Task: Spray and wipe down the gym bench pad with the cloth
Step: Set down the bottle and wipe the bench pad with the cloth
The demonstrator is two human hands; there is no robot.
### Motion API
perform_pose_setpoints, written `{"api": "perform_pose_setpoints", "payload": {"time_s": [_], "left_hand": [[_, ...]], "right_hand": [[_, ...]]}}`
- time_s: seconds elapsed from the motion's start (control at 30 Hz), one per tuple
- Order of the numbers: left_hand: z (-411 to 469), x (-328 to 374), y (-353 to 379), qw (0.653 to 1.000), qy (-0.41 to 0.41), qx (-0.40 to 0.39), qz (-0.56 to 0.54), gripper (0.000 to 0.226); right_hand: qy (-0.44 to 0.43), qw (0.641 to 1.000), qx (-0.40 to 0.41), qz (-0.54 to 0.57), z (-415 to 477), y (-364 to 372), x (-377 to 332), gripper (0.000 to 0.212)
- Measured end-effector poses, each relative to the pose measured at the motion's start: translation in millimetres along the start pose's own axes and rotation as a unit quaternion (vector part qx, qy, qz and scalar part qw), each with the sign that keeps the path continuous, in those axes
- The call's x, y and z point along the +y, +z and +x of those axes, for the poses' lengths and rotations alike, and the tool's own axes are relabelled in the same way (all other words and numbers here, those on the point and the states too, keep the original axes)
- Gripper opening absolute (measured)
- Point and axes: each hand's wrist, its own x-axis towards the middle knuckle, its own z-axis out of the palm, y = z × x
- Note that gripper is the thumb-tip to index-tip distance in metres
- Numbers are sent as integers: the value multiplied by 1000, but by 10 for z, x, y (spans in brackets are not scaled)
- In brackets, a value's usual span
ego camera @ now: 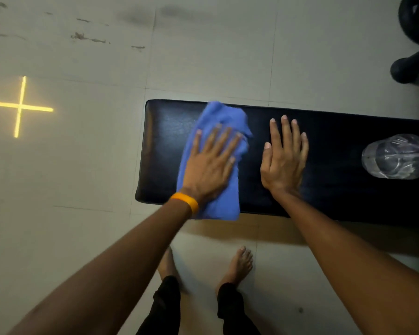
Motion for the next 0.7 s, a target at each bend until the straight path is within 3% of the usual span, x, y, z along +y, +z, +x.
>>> {"api": "perform_pose_setpoints", "payload": {"time_s": [0.07,0.13,0.2,0.3,0.37,0.43,0.53,0.57,0.63,0.7], "left_hand": [[201,-188,-72,990,-137,20,-15,58],[325,-215,-113,977,-212,28,-26,58],[305,-35,-109,985,-169,20,-10,60],[-108,394,1,999,17,-25,12,61],[-221,362,28,996,77,-34,2,59],[-41,139,1,1000,24,-7,1,58],[315,-168,-121,982,-190,9,-21,62],[349,-154,-128,974,-224,14,-22,62],[249,62,-88,982,-189,15,2,62],[-12,365,-17,996,-87,-10,19,62]], "right_hand": [[2,1000,-2,-1,-8,-1,9,53],[-1,1000,-6,-2,-10,-5,-7,53],[1,1000,-14,-1,5,-14,-4,53],[2,1000,-17,-8,-2,-23,2,54],[-2,1000,-20,-8,-3,-18,7,54],[-5,1000,-26,-13,-6,-16,11,55],[-5,999,-45,-22,-2,-32,18,56],[-4,998,-52,-22,3,-47,17,56],[-12,997,-72,-15,15,-76,12,57],[-34,995,-93,-11,-9,-126,99,59]]}}
